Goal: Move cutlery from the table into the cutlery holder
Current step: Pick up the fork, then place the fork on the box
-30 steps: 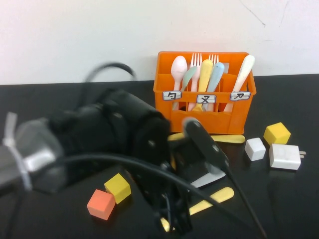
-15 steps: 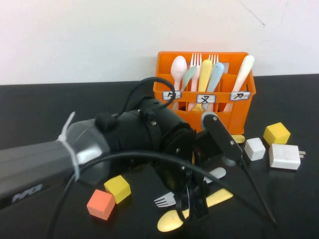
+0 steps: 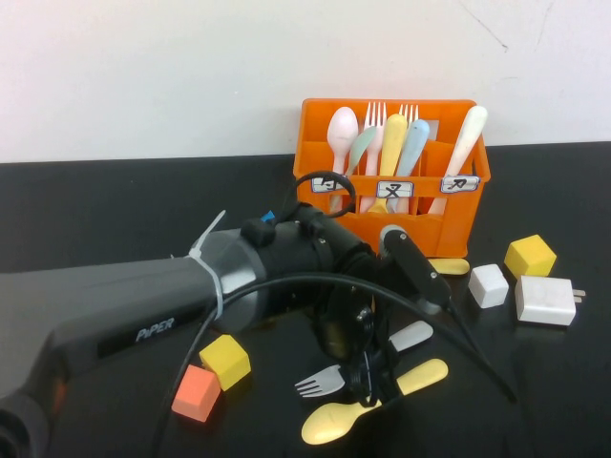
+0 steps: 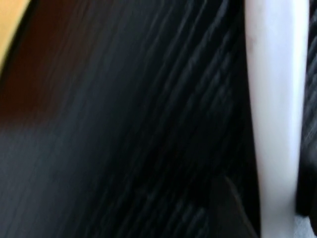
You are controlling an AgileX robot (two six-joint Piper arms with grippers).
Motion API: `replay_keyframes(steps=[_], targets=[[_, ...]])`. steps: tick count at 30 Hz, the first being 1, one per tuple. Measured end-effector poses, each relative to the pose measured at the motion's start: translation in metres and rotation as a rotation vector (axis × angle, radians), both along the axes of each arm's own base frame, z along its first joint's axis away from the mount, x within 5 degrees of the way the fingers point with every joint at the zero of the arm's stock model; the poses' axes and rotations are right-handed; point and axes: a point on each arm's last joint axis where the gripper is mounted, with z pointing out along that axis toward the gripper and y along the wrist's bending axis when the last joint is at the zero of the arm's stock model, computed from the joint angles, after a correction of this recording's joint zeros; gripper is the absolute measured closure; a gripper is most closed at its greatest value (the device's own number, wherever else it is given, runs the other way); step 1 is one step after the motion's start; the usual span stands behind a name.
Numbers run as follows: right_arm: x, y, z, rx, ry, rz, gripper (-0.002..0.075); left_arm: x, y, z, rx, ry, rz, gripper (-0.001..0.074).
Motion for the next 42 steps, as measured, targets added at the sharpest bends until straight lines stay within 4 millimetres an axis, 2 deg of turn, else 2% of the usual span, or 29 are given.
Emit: replay_keyframes(steps=[9,12,15,22,25,28,33,38,42], targets=[[0.0,0.0,0.0,0.0,0.0,0.0,0.073,0.007,-0.003,-0.002,-0.036,-0.02,0.009,0.0408],[0.0,0.0,0.0,0.0,0.0,0.0,0.073,0.006,-0.005,-0.003,-0.05,-0.004,0.021,0.0479],[0.0,0.0,0.0,0.0,0.0,0.0,0.073,0.005,-0.005,-0.004,-0.058,0.01,0.031,0.0619],[0.0,0.0,0.0,0.0,0.0,0.0,0.073,0.002,-0.002,0.003,-0.058,0.017,0.033,0.0623],[0.0,0.0,0.0,0.0,0.0,0.0,0.073,-0.004,0.004,0.021,-0.105,-0.028,0.034,0.0623],[0.0,0.0,0.0,0.0,0.0,0.0,0.073,-0.011,0.013,0.051,-0.227,-0.145,0.034,0.0623],[0.0,0.0,0.0,0.0,0.0,0.0,0.073,-0.029,0.031,0.094,-0.544,-0.453,0.034,0.0623],[0.0,0.0,0.0,0.0,0.0,0.0,0.073,-0.039,0.047,0.102,-0.902,-0.785,0.075,0.0623],[0.0,0.0,0.0,0.0,0.0,0.0,0.073,-0.034,0.05,0.107,-1.106,-0.953,0.153,0.0623]])
